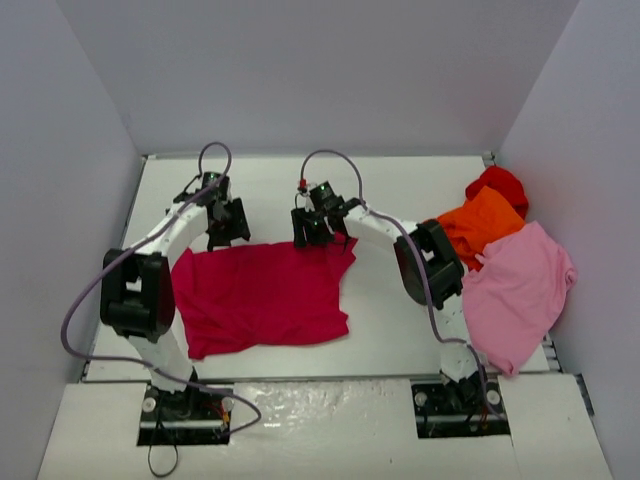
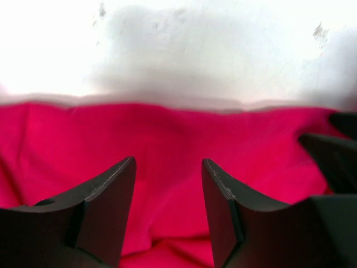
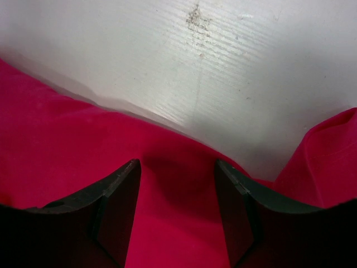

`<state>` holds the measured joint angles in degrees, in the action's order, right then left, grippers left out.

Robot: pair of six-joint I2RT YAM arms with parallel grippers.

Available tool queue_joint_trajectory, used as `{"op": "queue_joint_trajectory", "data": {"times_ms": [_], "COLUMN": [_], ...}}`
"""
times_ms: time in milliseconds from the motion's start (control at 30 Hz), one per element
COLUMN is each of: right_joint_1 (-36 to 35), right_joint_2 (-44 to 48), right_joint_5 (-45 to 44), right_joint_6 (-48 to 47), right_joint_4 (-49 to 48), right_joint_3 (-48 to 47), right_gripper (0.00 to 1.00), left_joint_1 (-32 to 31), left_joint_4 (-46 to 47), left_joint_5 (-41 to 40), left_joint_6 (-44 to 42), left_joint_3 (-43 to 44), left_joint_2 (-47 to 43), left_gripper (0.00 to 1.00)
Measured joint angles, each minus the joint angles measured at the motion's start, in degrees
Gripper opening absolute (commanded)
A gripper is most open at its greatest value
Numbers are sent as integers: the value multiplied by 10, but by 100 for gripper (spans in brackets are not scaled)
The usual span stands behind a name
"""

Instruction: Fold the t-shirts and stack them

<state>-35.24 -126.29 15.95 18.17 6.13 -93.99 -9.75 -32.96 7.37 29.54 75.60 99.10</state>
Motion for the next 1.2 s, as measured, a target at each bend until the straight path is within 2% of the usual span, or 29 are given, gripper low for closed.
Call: {"op": "queue_joint_trajectory", "data": {"times_ms": [267, 467, 500, 567, 600, 633, 900, 1067, 1200], "right_joint_1": [0, 0, 0, 0, 0, 0, 4, 20, 44], "right_joint_2": [0, 22, 25, 31, 33, 35, 37, 5, 3], "right_joint_5": [-1, -22, -27, -36, -41, -48, -74, -80, -88], "right_joint_6": [-19, -22, -22, -22, -23, -25, -26, -35, -45], "right_joint_4": [-15, -28, -28, -29, -29, -28, 0, 64, 82], "right_joint_3": [14, 52, 57, 66, 70, 73, 67, -43, -117], "right_gripper": [54, 47, 42, 20, 11, 1, 0, 0, 0], "left_joint_1": [-8, -9, -10, -14, -16, -19, -27, -28, -29], "left_joint_4": [36, 68, 72, 80, 84, 88, 95, 51, 21], "left_joint_5": [-9, -15, -15, -17, -18, -18, -19, -37, -62], "left_joint_6": [-2, -1, -1, 0, 1, 3, 6, 6, 7], "left_joint_3": [26, 23, 21, 18, 16, 16, 20, 58, 95], "left_joint_2": [46, 99, 107, 118, 122, 123, 128, 125, 76], "left_gripper": [48, 46, 42, 13, 3, 0, 0, 0, 0]}}
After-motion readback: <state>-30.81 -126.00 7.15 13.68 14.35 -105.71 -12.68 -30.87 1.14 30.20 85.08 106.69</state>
